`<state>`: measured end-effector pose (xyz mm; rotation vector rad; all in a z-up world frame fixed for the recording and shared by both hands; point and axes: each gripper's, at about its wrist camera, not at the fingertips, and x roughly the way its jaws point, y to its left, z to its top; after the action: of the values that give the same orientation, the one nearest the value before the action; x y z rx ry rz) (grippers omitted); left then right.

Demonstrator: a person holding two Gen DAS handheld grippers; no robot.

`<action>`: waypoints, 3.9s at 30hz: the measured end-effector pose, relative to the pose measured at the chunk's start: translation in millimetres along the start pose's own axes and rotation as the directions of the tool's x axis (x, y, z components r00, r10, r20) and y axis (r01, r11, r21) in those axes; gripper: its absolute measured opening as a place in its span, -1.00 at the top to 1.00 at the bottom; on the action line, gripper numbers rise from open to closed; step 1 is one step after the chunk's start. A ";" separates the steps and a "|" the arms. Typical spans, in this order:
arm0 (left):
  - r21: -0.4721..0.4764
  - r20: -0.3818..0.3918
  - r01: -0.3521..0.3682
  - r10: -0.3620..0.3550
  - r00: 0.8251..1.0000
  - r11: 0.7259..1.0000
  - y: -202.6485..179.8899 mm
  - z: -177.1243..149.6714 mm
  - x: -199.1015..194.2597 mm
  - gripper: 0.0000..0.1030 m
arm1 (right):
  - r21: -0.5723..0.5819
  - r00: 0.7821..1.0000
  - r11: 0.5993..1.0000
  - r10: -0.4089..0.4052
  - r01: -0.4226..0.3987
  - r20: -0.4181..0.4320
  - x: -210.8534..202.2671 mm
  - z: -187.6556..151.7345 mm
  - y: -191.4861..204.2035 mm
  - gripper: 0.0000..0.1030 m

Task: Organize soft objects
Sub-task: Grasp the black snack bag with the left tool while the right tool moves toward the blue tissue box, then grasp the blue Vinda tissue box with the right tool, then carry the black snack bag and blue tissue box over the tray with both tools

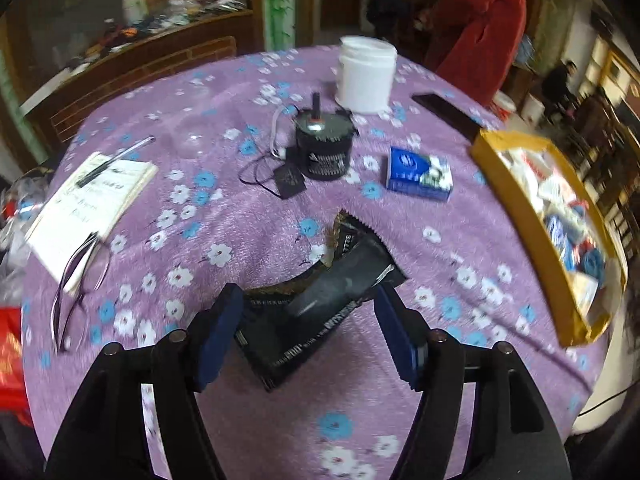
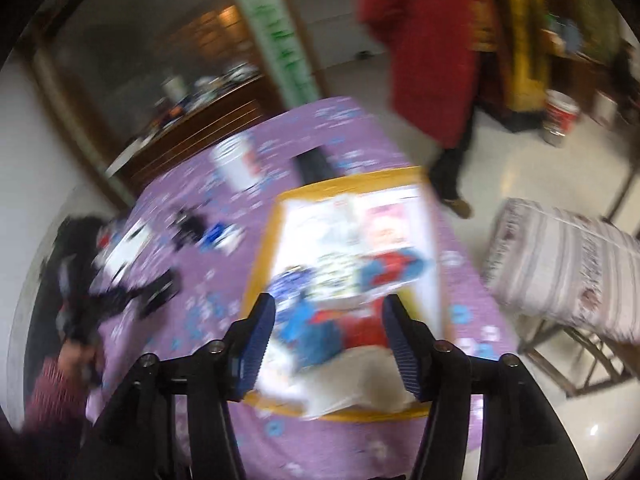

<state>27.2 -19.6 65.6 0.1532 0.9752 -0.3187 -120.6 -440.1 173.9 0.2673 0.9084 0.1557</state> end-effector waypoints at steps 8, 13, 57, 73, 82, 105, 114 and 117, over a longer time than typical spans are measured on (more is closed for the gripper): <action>0.240 -0.101 -0.015 0.040 0.994 0.971 -13.9 7.1 47.9 -0.30 | -0.086 0.996 0.995 0.033 -0.041 -0.088 18.9 -14.0 33.2 -0.16; 0.203 -0.107 -0.018 0.040 0.993 0.979 -11.2 10.1 66.5 -0.08 | -0.156 0.992 0.987 0.028 -0.047 -0.124 26.6 -12.0 55.0 -0.16; -0.300 -0.076 -0.117 0.099 0.992 0.947 -12.0 -97.2 -15.1 0.37 | -0.526 0.924 0.836 -0.065 -0.156 -0.378 293.1 74.7 178.1 0.18; -0.216 -0.076 -0.038 0.022 0.997 0.976 -27.3 -102.6 -20.4 0.37 | -0.445 0.898 0.858 0.042 -0.258 -0.439 191.7 -61.9 199.4 0.13; -0.196 -0.101 0.004 -0.024 0.995 0.981 -19.0 -101.8 -19.7 0.33 | -0.444 0.894 0.850 0.067 -0.283 -0.442 178.6 -80.1 204.9 -0.27; -0.084 -0.048 -0.039 0.035 0.998 0.996 -35.8 -84.9 -21.6 0.40 | -0.355 0.924 0.914 0.050 -0.195 -0.379 187.4 -82.7 197.7 -0.03; -0.026 -0.009 -0.073 0.073 0.997 0.997 -55.1 -74.4 -29.2 0.40 | -0.334 0.933 0.923 0.064 -0.190 -0.355 177.6 -71.6 187.1 -0.03; -0.013 -0.001 -0.080 0.080 0.997 0.997 -61.7 -71.2 -31.0 0.40 | -0.328 0.935 0.925 0.071 -0.192 -0.348 173.2 -68.3 182.2 -0.03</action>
<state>-65.5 -52.6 52.8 0.1800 0.9689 -0.2387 -73.4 -212.4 56.5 -0.0417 1.1748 0.5003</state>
